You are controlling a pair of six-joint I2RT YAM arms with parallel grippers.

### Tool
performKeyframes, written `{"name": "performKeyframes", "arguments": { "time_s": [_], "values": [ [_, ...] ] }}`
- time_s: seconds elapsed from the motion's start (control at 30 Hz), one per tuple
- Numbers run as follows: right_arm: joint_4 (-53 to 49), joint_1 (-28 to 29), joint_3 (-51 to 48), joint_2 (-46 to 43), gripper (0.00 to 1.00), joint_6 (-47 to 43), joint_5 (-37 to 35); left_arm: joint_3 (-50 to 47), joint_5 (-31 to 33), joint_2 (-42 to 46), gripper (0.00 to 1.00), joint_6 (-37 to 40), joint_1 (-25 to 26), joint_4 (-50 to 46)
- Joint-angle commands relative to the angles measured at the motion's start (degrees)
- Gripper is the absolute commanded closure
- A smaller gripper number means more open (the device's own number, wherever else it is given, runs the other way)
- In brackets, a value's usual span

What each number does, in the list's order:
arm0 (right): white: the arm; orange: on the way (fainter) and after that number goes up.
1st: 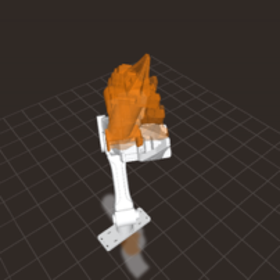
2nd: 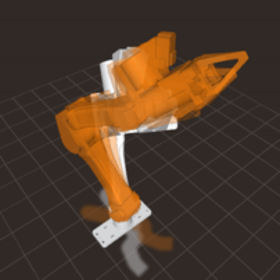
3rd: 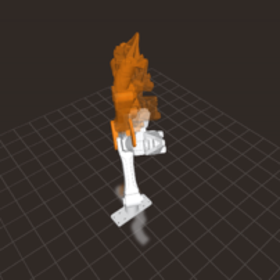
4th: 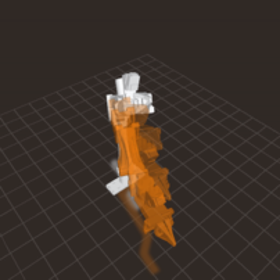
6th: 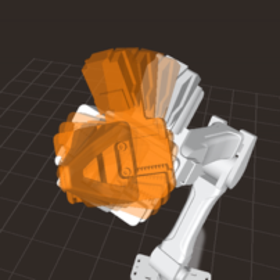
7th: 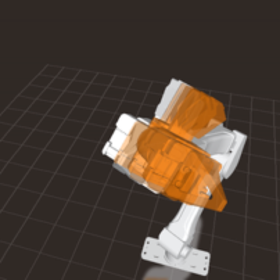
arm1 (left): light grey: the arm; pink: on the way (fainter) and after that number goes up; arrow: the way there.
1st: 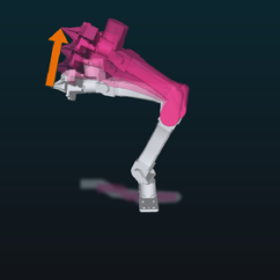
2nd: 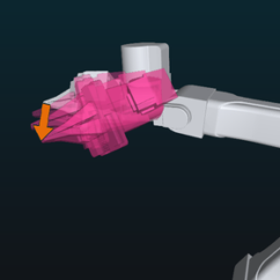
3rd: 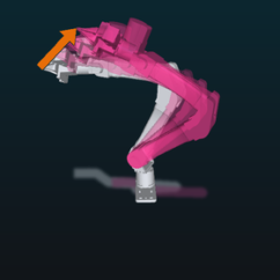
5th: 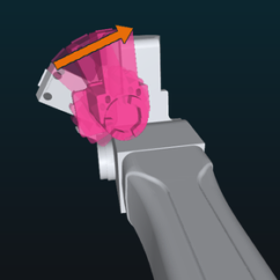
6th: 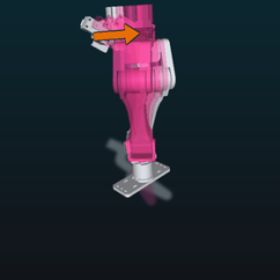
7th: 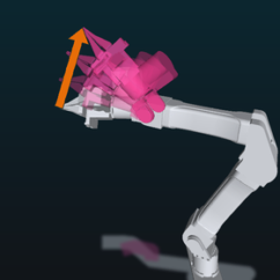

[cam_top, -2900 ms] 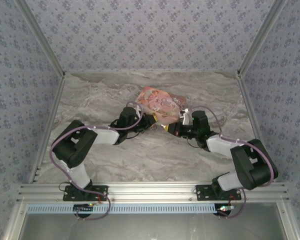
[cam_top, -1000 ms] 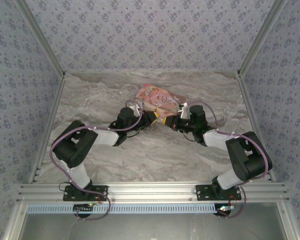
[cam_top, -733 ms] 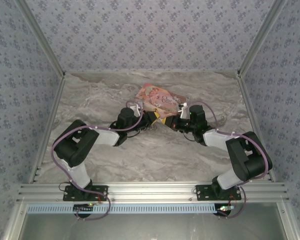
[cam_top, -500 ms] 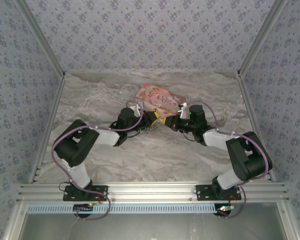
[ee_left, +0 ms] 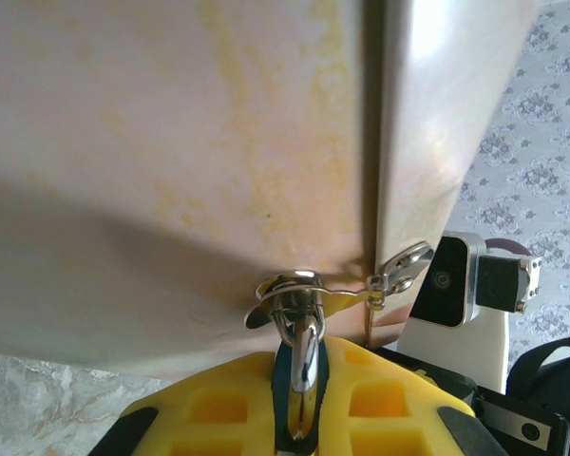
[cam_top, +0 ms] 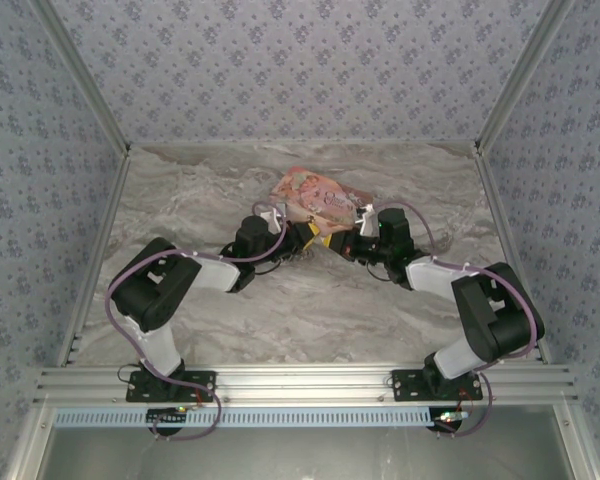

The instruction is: Unlock a padlock with a key

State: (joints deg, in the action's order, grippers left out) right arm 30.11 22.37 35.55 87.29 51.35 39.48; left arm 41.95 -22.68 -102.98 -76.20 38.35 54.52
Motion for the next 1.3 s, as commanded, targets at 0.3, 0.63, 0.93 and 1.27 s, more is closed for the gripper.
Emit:
{"name": "performKeyframes", "arguments": {
  "time_s": [0.3, 0.63, 0.93, 1.27],
  "values": [
    [7.48, 0.48, 6.24, 5.66, 1.0, 2.76, 4.58, 3.93, -9.34, 0.15, 1.0, -0.83, 2.68, 12.99],
    [9.49, -0.21, 9.13, 5.84, 1.0, 4.82, 8.67, 4.07, -13.08, -2.53, 1.0, -0.53, 2.72, 16.27],
    [4.3, -2.19, 11.79, 4.72, 1.0, 2.78, 10.62, 3.8, -13.91, -2.84, 1.0, 1.97, 2.83, 13.85],
    [-3.29, -5.14, 13.06, 2.69, 1.0, -2.13, 10.79, 3.45, -15.56, -3.24, 1.0, 3.89, 2.78, 11.49]
  ]
}}
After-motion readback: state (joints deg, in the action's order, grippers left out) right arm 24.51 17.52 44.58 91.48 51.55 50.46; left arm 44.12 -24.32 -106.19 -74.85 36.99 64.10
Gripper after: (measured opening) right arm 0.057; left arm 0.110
